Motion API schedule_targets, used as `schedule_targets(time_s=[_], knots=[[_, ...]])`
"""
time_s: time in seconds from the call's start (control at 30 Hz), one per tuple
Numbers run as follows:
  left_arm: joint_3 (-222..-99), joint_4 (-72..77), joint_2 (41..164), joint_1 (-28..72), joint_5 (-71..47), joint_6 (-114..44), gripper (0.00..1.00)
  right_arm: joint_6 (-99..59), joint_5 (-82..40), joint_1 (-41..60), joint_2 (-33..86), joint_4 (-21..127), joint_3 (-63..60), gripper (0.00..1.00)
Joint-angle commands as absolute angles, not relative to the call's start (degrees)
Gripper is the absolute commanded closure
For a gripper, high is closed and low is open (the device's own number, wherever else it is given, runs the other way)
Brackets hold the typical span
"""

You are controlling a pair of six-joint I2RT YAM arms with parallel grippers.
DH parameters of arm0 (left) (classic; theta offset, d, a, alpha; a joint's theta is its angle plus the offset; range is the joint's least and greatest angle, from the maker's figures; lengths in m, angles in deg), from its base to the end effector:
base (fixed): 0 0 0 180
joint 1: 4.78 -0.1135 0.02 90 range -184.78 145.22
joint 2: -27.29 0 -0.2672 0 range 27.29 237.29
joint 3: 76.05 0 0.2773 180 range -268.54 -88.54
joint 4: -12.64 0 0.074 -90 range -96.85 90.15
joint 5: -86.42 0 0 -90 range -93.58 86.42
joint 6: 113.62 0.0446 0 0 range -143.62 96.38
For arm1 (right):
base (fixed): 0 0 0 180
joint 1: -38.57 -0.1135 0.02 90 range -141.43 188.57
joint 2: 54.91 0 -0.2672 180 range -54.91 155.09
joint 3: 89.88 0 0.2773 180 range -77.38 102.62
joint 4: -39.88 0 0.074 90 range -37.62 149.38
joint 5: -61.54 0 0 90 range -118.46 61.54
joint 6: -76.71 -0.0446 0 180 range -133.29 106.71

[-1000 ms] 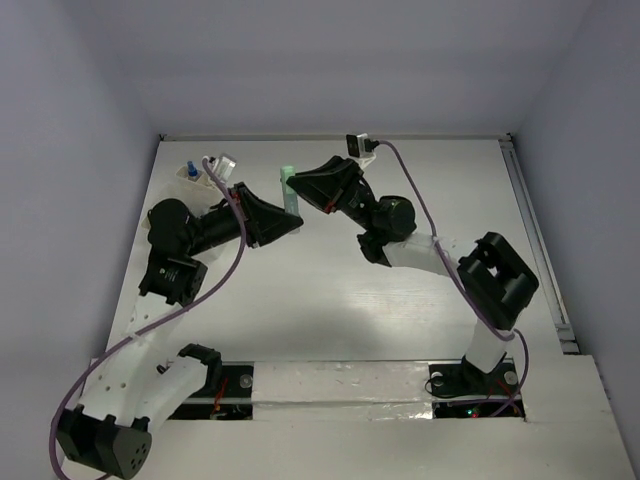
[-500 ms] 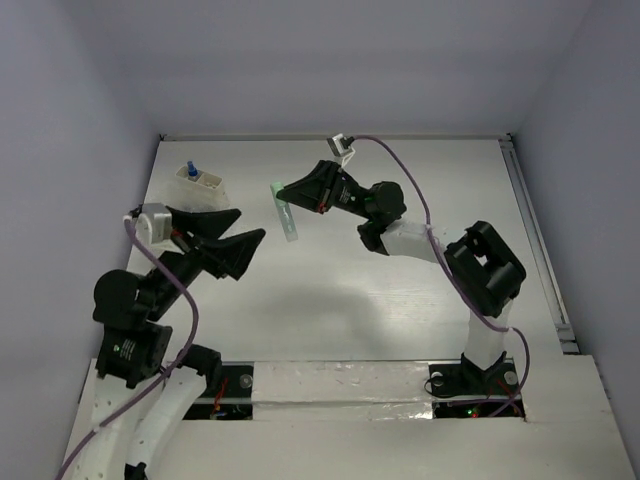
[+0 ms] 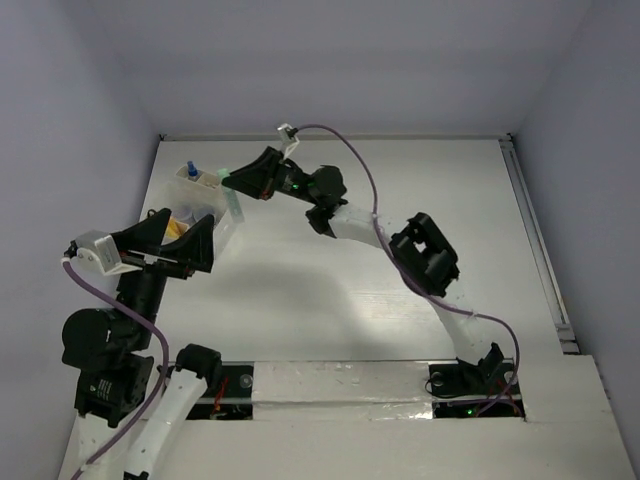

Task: Sort the stationery into containers
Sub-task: Place the pen in the storage box.

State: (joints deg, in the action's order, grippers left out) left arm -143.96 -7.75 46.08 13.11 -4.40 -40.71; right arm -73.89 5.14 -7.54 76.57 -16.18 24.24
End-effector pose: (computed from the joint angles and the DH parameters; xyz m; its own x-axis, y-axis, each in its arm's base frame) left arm 0.0498 -0.0167 0.4662 0.3435 -0.4196 -0.8402 0.4394 0.8625 -0.2511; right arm 0.3624 0.4123 0.3004 -0.5710 0.4531 -0.6846 -0.8193 -0.2619 0.5101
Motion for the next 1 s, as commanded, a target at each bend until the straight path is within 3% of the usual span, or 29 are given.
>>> schedule_targets(time_s=[0.0,0.13,0.2,0.47,0.7,0.87,0.97], knots=[[-141.9,-4.43,44.61,13.15,1.78,-38.04,0.01,-65.69,1.34,-11.08,81.83,-7.23,40.84,1.0],[-140.4,-5.82,45.57,13.15,9.92,-37.94,0.01,-64.87,1.59,-12.49,92.81,-0.01,56.35,1.0],[-141.8,-8.45,48.46,13.15,10.84,-38.21,0.01,-65.76,3.17,-12.5,92.58,-2.2,55.43,1.0],[-148.21,-10.58,63.74,13.15,0.04,-43.13,0.01,-60.66,9.32,-10.13,73.52,-7.74,24.09,1.0],[-148.84,-9.34,69.3,13.15,-7.0,-48.58,0.01,-63.3,17.85,-4.68,64.81,-11.78,10.27,1.0],[-147.34,-7.85,73.33,13.15,-11.74,-51.57,0.25,-61.64,22.77,-3.27,61.2,-10.64,7.0,1.0],[-146.91,-6.54,75.27,13.15,-14.03,-53.06,0.32,-60.14,23.83,-3.27,60.15,-10.12,5.68,1.0]])
